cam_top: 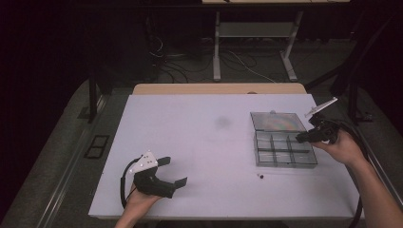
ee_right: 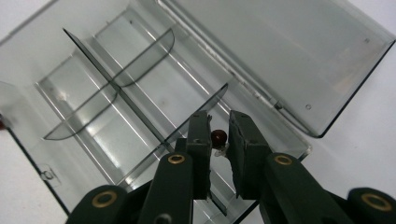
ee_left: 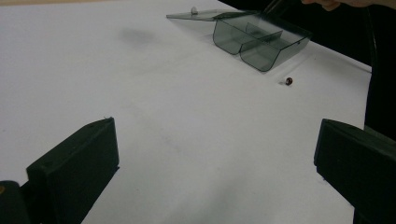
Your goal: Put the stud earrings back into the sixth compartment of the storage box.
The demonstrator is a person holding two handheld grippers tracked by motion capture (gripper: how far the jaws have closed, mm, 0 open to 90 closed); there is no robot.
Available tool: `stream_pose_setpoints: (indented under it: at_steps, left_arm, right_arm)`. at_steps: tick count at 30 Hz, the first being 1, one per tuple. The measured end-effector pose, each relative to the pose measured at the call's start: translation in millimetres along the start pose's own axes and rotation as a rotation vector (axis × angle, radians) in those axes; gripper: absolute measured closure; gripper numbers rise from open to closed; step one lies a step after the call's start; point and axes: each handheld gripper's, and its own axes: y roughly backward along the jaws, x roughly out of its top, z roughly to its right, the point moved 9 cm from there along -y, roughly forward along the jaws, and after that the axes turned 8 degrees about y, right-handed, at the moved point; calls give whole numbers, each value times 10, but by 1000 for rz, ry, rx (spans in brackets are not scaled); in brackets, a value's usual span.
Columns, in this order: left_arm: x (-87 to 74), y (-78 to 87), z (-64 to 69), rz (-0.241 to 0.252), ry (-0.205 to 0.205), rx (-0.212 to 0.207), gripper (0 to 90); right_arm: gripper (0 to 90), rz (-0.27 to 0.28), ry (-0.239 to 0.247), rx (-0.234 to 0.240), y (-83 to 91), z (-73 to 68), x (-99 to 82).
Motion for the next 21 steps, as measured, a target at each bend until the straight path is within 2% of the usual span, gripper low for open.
stream_pose_setpoints:
  at_steps: [7, 15, 19, 21]
  left_arm:
    - [-2, 3, 0, 0, 0, 0, 0]
    - [-3, 5, 3, -1, -3, 1, 0]
    - [-3, 4, 3, -1, -2, 1, 0]
    - [-3, 3, 6, -1, -1, 0, 0]
  right_arm:
    - [785, -32, 7, 3, -106, -27, -58]
    - [775, -41, 14, -5, -150, -32, -76]
    - [719, -37, 17, -15, -133, -42, -88]
    - [718, -33, 14, -16, -122, -45, -87]
